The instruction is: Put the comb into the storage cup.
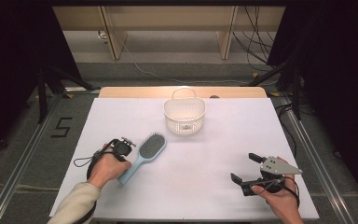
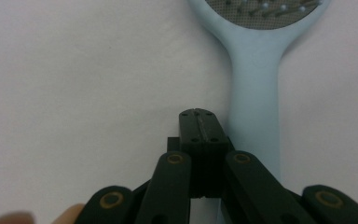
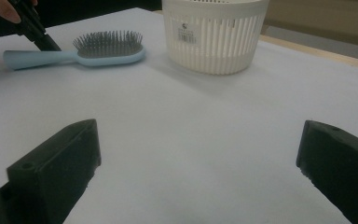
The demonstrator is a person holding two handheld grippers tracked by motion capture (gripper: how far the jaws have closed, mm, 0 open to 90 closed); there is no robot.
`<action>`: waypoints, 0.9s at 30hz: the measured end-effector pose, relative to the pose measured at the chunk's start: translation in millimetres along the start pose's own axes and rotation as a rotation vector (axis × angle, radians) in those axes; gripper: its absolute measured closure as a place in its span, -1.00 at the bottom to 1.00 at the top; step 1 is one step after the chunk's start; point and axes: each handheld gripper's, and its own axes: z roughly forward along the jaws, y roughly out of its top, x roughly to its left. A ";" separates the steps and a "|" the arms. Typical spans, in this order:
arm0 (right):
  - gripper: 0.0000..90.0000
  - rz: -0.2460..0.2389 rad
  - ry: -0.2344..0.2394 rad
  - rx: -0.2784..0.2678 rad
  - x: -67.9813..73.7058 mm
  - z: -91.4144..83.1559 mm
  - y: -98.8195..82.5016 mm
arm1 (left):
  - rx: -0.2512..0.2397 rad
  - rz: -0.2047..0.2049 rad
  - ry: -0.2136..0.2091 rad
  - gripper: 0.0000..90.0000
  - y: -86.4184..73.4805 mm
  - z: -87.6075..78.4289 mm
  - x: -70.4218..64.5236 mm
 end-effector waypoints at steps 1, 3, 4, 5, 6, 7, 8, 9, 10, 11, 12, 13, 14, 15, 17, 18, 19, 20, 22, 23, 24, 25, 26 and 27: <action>-0.99 0.000 0.000 0.000 0.0 0.0 0.0 | 0.000 -0.002 -0.003 1.00 0.0 -0.1 0.4; -0.99 0.000 -0.001 -0.001 0.1 -0.1 0.1 | -0.001 -0.010 -0.009 0.99 -0.3 -0.6 1.8; -0.99 0.000 -0.001 -0.001 0.1 -0.1 0.1 | -0.003 -0.009 -0.008 0.99 -0.3 -1.0 2.3; -0.99 0.000 0.000 0.000 0.1 -0.2 0.1 | -0.008 -0.013 -0.007 0.99 0.0 -2.3 2.8; -0.99 -0.001 0.000 -0.001 0.1 -0.1 0.2 | -0.017 -0.018 -0.008 0.96 0.4 -3.6 3.1; -0.99 -0.001 0.000 -0.001 0.1 -0.1 0.2 | -0.026 -0.021 -0.006 0.92 1.0 -5.3 3.4; -0.99 0.000 0.000 0.000 0.1 0.0 0.1 | -0.034 -0.025 -0.006 0.89 1.4 -7.1 3.7; -0.99 0.001 0.000 0.001 0.2 -0.1 0.1 | -0.039 -0.028 -0.002 0.86 1.7 -8.9 3.9; -0.99 0.000 -0.001 0.000 0.1 -0.1 0.1 | -0.045 -0.027 0.001 0.84 2.0 -10.2 4.1; -0.99 -0.001 0.000 -0.001 0.0 -0.1 0.1 | -0.056 -0.031 0.002 0.80 2.4 -11.4 3.8; -0.99 0.000 -0.001 -0.001 0.1 -0.1 0.2 | -0.063 -0.034 0.003 0.77 2.9 -12.6 3.9; -0.99 0.000 -0.002 -0.001 0.0 -0.1 0.2 | -0.065 -0.033 0.003 0.75 3.3 -13.9 3.7; -0.99 0.000 -0.001 -0.001 0.1 -0.1 0.2 | -0.072 -0.034 0.007 0.72 3.7 -15.0 3.2; -0.99 -0.001 0.000 0.000 0.1 -0.3 0.2 | -0.077 -0.032 0.010 0.69 4.1 -16.2 2.8; -0.99 0.000 0.000 -0.002 0.2 0.0 0.3 | -0.093 -0.037 0.011 0.60 5.2 -18.6 1.9; -0.99 0.000 -0.001 -0.003 0.3 0.2 0.2 | -0.103 -0.040 0.011 0.54 5.9 -20.2 1.7; -0.99 0.000 -0.001 0.001 0.2 -0.1 0.2 | -0.110 -0.044 0.011 0.49 6.6 -21.8 1.4; -0.99 0.000 -0.002 0.000 0.1 -0.1 0.2 | -0.115 -0.044 0.015 0.44 7.2 -23.6 1.3; -0.99 0.000 -0.002 -0.002 0.2 -0.4 0.3 | -0.132 -0.052 0.014 0.29 8.5 -26.6 0.5; -0.99 -0.001 -0.001 -0.002 0.2 -0.4 0.3 | -0.137 -0.049 0.013 0.23 9.1 -27.8 0.0; -0.99 0.000 -0.002 0.001 0.2 -0.2 0.2 | -0.140 -0.045 0.015 0.13 9.5 -28.7 -0.4; -0.99 0.000 -0.002 0.001 0.2 -0.2 0.2 | -0.142 -0.042 0.016 0.13 9.8 -29.2 -0.8; -0.99 0.001 -0.002 0.002 0.3 -0.2 0.2 | -0.147 -0.039 0.015 0.08 10.1 -29.6 -1.4; -0.99 0.001 0.001 -0.002 0.5 0.0 0.2 | -0.149 -0.039 0.014 0.04 10.5 -29.9 -1.8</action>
